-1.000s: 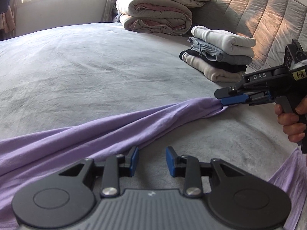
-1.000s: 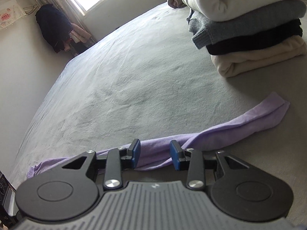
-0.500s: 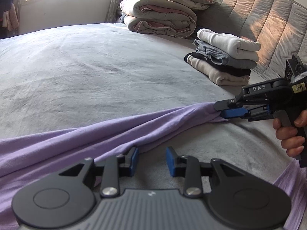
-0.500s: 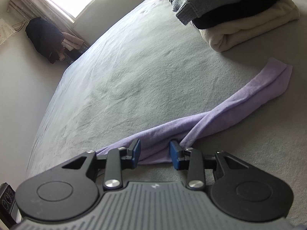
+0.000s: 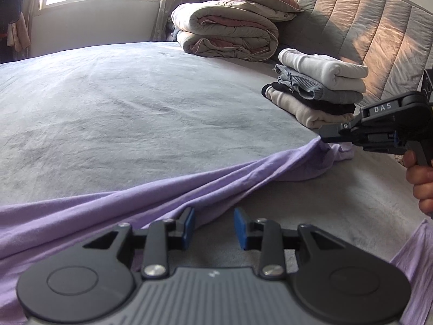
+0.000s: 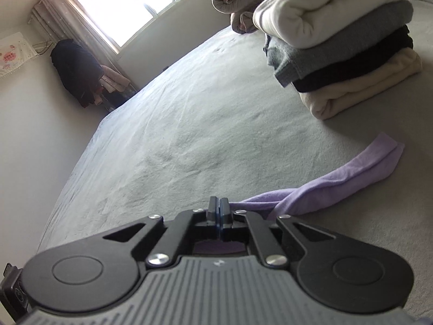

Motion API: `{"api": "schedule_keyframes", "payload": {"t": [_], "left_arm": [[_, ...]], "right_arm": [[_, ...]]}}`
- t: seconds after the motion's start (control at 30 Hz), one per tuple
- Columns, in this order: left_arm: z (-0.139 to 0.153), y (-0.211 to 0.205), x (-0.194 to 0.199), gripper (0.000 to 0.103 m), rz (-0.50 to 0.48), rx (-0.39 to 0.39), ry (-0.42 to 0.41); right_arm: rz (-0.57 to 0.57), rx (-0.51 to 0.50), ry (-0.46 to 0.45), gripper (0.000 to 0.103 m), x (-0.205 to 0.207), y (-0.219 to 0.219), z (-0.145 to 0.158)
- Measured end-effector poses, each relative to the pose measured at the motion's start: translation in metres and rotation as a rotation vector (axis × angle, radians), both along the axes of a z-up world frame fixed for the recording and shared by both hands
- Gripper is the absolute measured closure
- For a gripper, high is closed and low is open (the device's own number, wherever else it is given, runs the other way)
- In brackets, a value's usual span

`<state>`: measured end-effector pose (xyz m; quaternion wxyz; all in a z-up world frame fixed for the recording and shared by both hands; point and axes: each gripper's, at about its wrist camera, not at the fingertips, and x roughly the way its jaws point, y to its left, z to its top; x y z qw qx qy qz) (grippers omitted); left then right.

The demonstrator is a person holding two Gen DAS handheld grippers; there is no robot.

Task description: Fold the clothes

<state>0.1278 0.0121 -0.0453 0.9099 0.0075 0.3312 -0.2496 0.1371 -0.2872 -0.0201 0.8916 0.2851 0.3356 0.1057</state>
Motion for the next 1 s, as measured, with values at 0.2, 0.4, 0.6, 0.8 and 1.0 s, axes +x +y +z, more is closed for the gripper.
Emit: {"api": "schedule_keyframes", "payload": {"t": [0.2,0.4,0.6,0.8,1.0], "left_arm": [[0.009,-0.012,-0.011,0.061,-0.027,0.015,-0.055],[0.009,-0.023,-0.017,0.074,-0.043,0.065,-0.093],[0.006,-0.031,-0.02,0.073,-0.072,0.094,-0.088],[-0.001,-0.033,-0.014,0.069,-0.068,0.082,-0.055],[-0.004,-0.029,-0.011,0.062,-0.057,0.066,-0.052]], "right_arm": [[0.014,0.018,-0.022,0.1,-0.008,-0.002,0.02],[0.045,0.013,-0.051,0.101,-0.017,0.002,0.034],[0.066,0.008,0.02,0.095,-0.014,0.001,0.019],[0.069,0.001,0.12,0.09,-0.003,0.007,-0.006],[0.064,-0.002,0.187,0.09,0.01,0.011,-0.028]]}}
